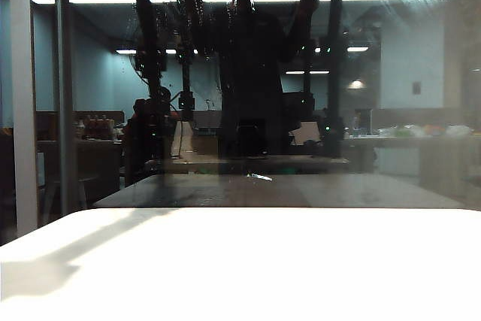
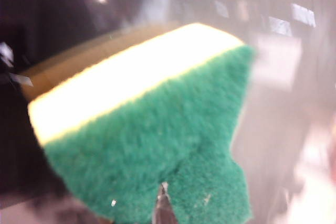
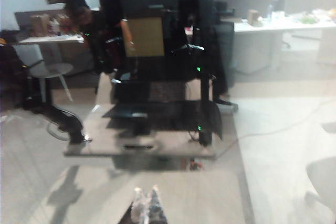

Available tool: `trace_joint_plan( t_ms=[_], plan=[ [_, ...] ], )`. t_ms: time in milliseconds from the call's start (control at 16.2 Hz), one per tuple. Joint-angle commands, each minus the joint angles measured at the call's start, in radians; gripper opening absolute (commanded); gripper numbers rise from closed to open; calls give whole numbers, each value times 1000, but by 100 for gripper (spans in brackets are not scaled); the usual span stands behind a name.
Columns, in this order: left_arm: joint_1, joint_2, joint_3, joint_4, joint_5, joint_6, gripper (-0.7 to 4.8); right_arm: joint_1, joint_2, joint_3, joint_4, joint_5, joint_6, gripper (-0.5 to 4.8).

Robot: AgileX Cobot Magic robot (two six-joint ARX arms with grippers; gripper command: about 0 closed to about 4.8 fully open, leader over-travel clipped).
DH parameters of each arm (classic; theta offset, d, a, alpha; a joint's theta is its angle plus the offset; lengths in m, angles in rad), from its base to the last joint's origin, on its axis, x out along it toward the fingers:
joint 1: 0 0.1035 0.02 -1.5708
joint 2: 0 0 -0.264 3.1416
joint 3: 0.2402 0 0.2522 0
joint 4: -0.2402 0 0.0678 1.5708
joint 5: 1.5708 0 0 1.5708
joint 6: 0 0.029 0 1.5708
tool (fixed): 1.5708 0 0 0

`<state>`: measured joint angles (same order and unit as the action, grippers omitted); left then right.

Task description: Reach upward to find where there is water on the glass, pick up the sponge from the table, dry the water, and finally place the sponge back on the table.

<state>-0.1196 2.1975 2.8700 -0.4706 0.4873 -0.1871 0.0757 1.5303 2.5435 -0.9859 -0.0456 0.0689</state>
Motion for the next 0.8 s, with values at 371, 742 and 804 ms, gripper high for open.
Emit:
trace_joint_plan(
  t_ms=[371, 742, 804],
  plan=[
    [-87, 101, -4, -295, -30, 157, -6, 0, 11, -10, -6, 2, -3, -5],
    [-178, 163, -5, -345, -85, 225, -6, 0, 22, -10, -8, 2, -3, -5],
    [-188, 165, -5, -341, -89, 225, -6, 0, 22, -10, -6, 2, -3, -5]
  ],
)
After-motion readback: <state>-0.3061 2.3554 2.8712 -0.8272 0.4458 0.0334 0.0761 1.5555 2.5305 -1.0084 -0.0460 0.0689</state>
